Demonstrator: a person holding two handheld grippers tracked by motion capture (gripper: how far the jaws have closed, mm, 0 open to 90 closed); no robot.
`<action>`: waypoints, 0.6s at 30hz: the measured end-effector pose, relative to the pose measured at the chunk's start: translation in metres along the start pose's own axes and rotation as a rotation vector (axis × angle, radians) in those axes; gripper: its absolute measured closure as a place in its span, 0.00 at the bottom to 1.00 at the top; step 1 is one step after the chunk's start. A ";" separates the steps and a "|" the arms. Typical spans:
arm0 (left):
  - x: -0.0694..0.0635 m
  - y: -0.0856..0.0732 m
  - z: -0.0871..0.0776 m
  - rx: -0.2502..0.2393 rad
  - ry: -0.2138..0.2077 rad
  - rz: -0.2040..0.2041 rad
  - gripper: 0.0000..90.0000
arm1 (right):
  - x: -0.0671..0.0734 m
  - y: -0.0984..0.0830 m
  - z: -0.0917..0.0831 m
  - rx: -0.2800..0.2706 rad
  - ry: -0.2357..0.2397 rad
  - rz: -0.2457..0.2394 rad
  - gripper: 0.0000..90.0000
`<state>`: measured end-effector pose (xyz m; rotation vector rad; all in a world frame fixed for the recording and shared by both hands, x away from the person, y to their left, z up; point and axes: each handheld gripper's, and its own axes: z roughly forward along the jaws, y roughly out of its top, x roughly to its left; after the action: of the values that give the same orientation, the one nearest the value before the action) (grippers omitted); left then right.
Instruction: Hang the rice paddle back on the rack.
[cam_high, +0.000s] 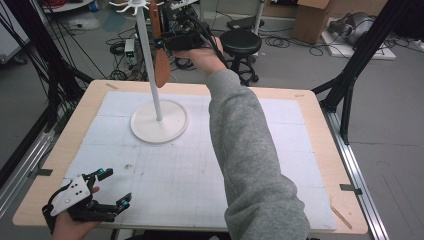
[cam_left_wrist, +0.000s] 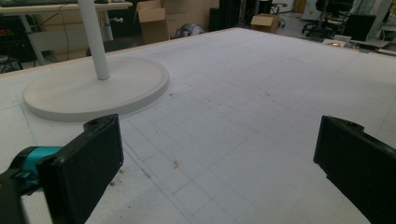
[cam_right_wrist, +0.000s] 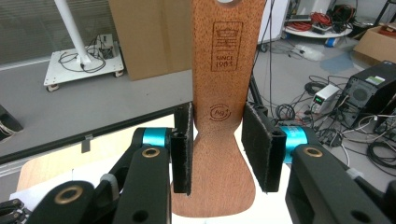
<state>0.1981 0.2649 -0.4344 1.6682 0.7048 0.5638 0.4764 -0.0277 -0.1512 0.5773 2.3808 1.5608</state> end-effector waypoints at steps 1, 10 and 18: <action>0.000 0.000 0.000 0.001 -0.001 0.000 0.02 | 0.000 0.000 0.000 0.000 0.001 0.001 0.72; -0.001 0.000 0.001 0.005 -0.004 0.001 0.02 | 0.000 -0.002 0.003 0.014 -0.002 0.003 0.72; -0.001 0.000 0.002 0.008 -0.005 0.005 0.02 | 0.002 -0.002 0.002 0.003 -0.018 -0.006 0.70</action>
<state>0.1985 0.2631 -0.4350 1.6787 0.7004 0.5614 0.4748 -0.0257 -0.1536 0.5811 2.3698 1.5436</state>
